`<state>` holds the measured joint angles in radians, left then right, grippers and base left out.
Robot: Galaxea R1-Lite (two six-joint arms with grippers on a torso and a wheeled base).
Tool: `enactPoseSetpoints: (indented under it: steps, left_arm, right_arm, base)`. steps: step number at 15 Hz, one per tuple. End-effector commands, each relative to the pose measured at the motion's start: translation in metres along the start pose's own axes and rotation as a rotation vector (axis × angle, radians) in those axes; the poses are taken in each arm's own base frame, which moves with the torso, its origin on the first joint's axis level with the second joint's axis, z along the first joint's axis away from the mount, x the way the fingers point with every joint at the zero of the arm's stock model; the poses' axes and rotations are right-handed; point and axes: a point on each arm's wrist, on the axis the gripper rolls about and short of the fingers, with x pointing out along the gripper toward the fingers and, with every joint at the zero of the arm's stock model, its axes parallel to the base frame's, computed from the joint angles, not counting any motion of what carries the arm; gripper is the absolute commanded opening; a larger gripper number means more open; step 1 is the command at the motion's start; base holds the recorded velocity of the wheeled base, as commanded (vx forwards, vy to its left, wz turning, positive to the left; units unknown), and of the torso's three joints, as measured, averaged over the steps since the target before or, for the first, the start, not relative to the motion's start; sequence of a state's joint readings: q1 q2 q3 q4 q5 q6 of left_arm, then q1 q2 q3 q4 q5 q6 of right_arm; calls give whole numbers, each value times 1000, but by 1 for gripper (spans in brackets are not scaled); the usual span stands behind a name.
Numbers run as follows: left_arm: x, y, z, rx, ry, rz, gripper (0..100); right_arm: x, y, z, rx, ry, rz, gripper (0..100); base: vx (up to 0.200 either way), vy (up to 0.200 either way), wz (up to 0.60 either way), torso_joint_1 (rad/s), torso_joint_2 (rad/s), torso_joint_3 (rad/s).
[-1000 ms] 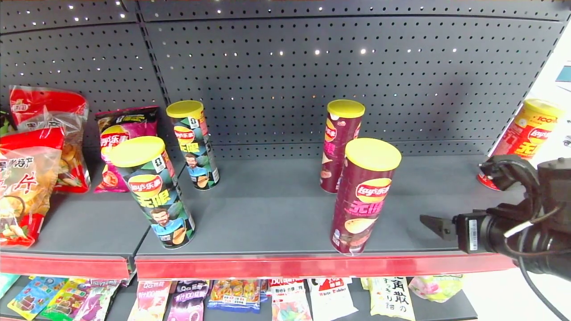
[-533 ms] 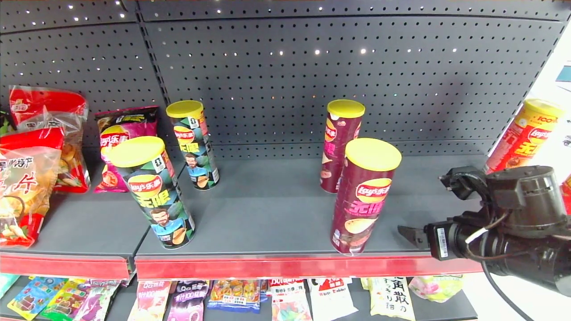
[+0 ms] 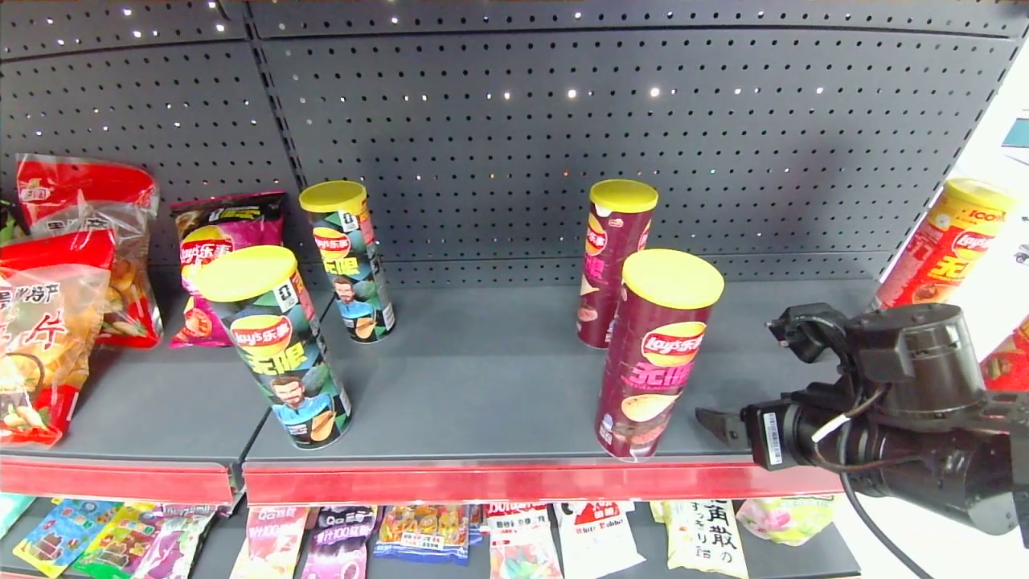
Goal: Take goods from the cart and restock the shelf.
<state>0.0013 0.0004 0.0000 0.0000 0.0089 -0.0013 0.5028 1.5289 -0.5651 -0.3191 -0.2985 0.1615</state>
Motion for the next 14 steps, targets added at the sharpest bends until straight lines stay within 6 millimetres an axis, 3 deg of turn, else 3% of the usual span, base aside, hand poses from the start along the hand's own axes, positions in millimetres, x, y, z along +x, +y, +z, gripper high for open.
enactPoseSetpoints:
  steps: [1, 9, 11, 14]
  left_arm:
    - [0, 0, 0, 0, 0, 1, 100]
    - [0, 0, 0, 0, 0, 1, 100]
    - [0, 0, 0, 0, 0, 1, 100]
    - [0, 0, 0, 0, 0, 1, 100]
  right_arm:
    - [1, 4, -1, -8, 5, 11, 100]
    - [2, 6, -5, -16, -7, 24, 100]
    - [-9, -3, -9, -6, -26, 51, 100]
    - [-40, -44, -9, -55, -114, 281, 100]
  base:
    - [0, 0, 0, 0, 0, 0]
    - [0, 0, 0, 0, 0, 0]
    - [0, 0, 0, 0, 0, 0]
    - [0, 0, 0, 0, 0, 0]
